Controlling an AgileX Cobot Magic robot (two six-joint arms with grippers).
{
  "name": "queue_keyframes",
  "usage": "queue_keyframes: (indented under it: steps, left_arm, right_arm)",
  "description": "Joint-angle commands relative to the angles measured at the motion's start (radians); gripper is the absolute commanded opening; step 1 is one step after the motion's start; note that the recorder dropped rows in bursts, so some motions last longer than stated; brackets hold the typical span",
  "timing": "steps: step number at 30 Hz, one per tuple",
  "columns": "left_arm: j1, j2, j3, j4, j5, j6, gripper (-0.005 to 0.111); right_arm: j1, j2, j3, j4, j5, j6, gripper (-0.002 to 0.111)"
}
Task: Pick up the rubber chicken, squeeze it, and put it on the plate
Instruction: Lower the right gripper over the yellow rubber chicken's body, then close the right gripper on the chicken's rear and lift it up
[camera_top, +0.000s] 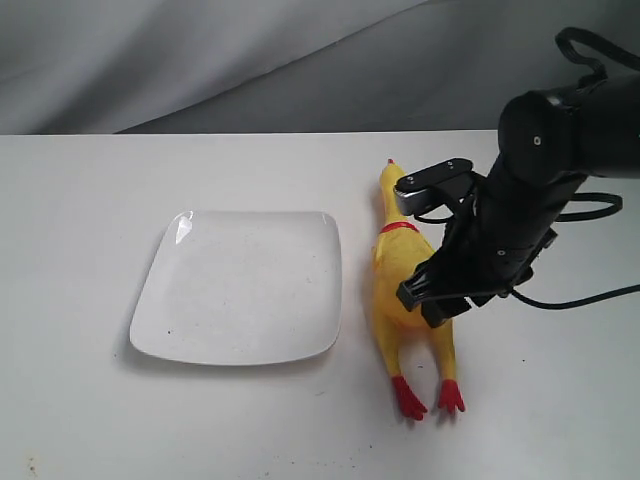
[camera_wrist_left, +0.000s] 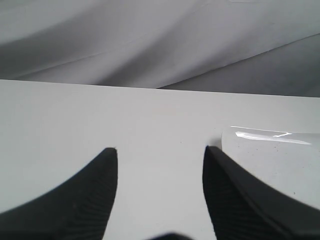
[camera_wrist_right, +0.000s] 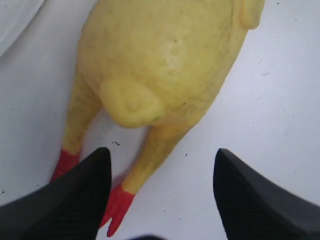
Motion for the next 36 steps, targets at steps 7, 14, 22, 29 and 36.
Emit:
queue_keyframes:
  steps: [7,14,22,29,36]
  left_arm:
    - [0.002,-0.003,0.004,-0.006,-0.002,-0.003,0.05]
    - [0.002,-0.003,0.004,-0.006,-0.002,0.0,0.05]
    - [0.002,-0.003,0.004,-0.006,-0.002,-0.004,0.05]
    - [0.002,-0.003,0.004,-0.006,-0.002,-0.004,0.05]
    - [0.002,-0.003,0.004,-0.006,-0.002,-0.001,0.05]
  right_arm:
    - [0.001,0.111,-0.004,0.014,-0.008,-0.011,0.056]
    - [0.001,0.156,-0.004,0.014,-0.057,-0.011,0.052]
    - [0.001,0.159,-0.004,-0.129,-0.097,0.097,0.001]
    - [0.001,-0.119,-0.103,-0.272,0.098,0.116,0.0]
    - [0.001,-0.39,-0.217,0.07,0.252,-0.467,0.0]
